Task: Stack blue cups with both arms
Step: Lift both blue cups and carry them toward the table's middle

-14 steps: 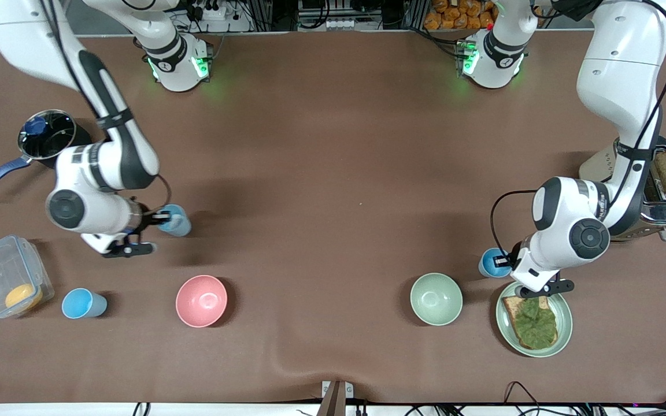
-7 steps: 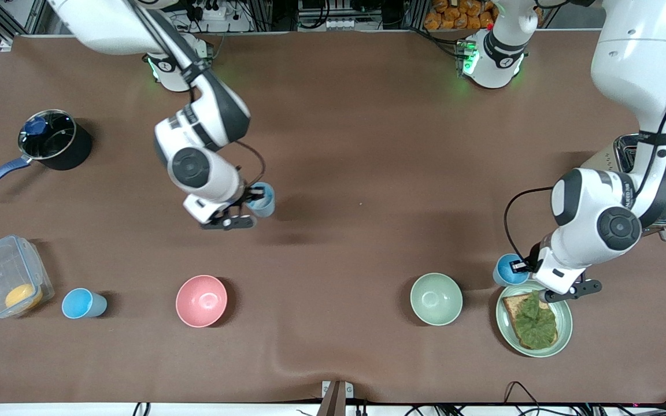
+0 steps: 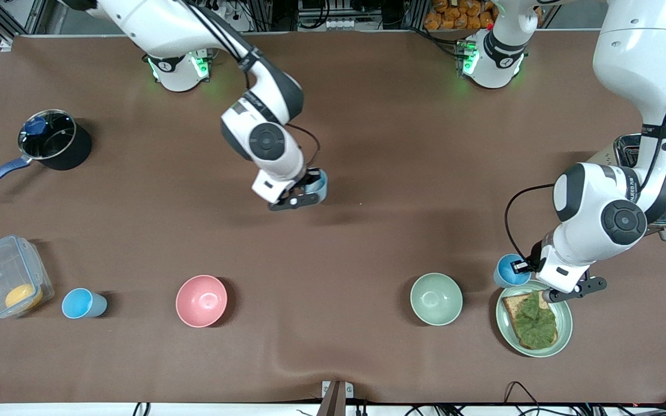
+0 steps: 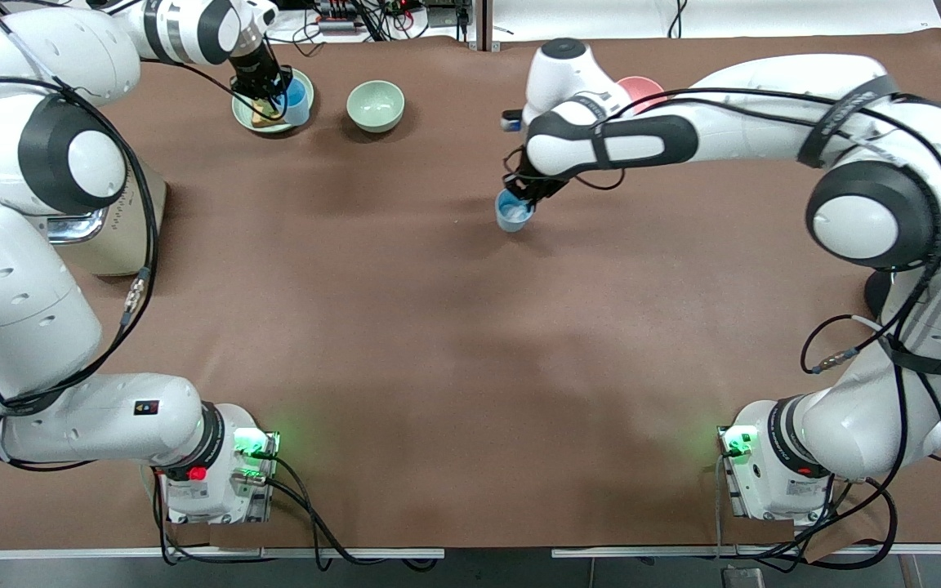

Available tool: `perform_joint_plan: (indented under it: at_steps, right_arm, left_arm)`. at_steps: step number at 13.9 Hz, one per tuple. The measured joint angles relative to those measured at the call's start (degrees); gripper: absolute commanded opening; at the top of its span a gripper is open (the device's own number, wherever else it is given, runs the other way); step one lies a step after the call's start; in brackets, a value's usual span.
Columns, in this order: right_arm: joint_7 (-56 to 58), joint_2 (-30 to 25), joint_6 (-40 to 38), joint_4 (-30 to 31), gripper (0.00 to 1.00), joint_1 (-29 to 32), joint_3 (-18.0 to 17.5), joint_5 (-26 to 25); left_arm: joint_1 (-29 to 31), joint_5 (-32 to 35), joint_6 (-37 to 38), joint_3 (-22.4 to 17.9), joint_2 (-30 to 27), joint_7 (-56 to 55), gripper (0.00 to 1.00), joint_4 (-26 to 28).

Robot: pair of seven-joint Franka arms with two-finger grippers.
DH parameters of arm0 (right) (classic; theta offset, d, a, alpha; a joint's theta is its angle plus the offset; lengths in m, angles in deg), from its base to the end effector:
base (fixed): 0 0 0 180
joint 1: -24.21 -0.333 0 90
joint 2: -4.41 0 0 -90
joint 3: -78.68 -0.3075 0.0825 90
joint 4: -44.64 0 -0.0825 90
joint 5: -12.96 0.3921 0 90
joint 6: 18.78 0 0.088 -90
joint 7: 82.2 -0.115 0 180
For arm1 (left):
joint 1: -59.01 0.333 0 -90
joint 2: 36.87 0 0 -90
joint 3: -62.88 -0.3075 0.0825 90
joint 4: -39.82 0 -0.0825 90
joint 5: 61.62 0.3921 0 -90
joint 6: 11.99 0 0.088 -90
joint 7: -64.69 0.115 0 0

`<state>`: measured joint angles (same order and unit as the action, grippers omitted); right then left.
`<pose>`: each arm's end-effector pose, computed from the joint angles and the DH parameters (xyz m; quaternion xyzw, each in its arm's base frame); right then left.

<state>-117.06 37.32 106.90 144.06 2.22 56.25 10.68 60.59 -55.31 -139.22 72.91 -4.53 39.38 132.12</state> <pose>0.4856 0.4465 0.2437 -0.9928 -0.0706 0.0851 0.0458 0.6922 -0.0840 0.2876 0.9912 0.1292 0.0259 0.0095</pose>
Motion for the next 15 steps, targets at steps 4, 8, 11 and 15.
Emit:
perform_joint_plan:
  at_steps: [4,8,11,15]
  right_arm:
    - [-2.16,5.15,1.18,-5.43,0.00,-2.37,0.02,0.00]
    - [-2.16,7.27,3.41,-5.97,0.86,-2.64,0.02,-0.02]
    - [-2.15,7.19,3.68,-7.02,1.00,-2.25,0.33,-0.02]
    - [-2.18,1.93,1.90,-8.90,1.00,1.06,-0.49,0.91]
  left_arm:
    - [-0.23,-0.02,0.20,5.15,-1.17,-7.18,0.00,0.02]
    - [-0.56,-0.02,5.65,11.79,-2.89,-14.15,0.00,0.05]
    - [-0.69,-0.02,6.34,14.65,-4.07,-17.30,0.00,0.06]
    - [-2.13,-0.02,6.57,17.15,-4.11,-20.98,0.00,0.67]
